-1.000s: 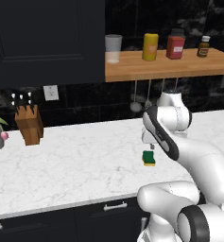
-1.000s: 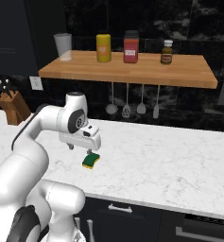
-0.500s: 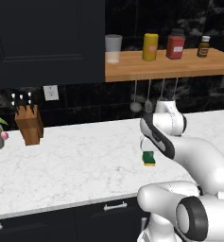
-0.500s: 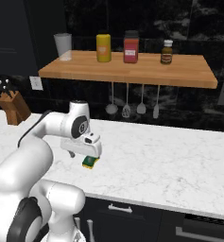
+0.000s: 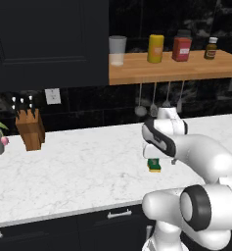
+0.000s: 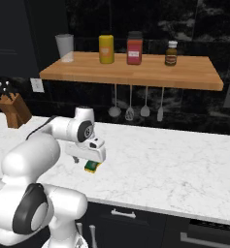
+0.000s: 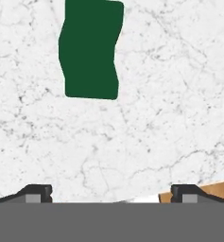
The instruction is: Pick up the sponge from the counter and clean the cutting board by briefly scrubbing or pressing down on the cutting board. Once finished, release the sponge.
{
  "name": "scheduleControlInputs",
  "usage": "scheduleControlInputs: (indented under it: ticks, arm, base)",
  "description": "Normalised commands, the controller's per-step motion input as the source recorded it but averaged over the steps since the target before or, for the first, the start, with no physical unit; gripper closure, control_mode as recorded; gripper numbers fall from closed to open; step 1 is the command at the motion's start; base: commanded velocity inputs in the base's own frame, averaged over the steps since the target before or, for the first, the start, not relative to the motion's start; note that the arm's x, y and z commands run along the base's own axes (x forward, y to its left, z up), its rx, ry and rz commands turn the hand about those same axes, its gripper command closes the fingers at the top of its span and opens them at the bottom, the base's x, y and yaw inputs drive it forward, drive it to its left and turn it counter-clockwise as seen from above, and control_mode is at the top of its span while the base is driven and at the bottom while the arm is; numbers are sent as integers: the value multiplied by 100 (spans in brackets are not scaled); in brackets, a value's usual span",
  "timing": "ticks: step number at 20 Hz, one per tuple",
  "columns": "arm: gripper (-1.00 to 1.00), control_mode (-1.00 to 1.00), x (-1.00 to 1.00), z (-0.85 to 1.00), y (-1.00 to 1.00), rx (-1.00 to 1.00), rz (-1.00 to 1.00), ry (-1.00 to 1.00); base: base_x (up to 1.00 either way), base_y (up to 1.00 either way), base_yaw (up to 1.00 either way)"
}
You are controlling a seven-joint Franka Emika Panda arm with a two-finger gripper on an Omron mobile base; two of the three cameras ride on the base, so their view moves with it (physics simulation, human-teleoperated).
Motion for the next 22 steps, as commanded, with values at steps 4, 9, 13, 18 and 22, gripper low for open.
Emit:
scheduleControlInputs:
  ticks: [4,9,13,18,22]
  arm:
    - [-100,-100,13,-13,0,0,0,3]
    - [-100,-100,23,-8,4,0,0,0]
    - [-100,-100,27,-20,7,0,0,0]
    - [-100,-100,27,-19,2,0,0,0]
    - [-100,-100,23,-20,0,0,2,0]
  base:
    - [0,0,0]
    - [0,0,0]
    - [0,0,0]
    - [0,0,0]
    - [0,0,0]
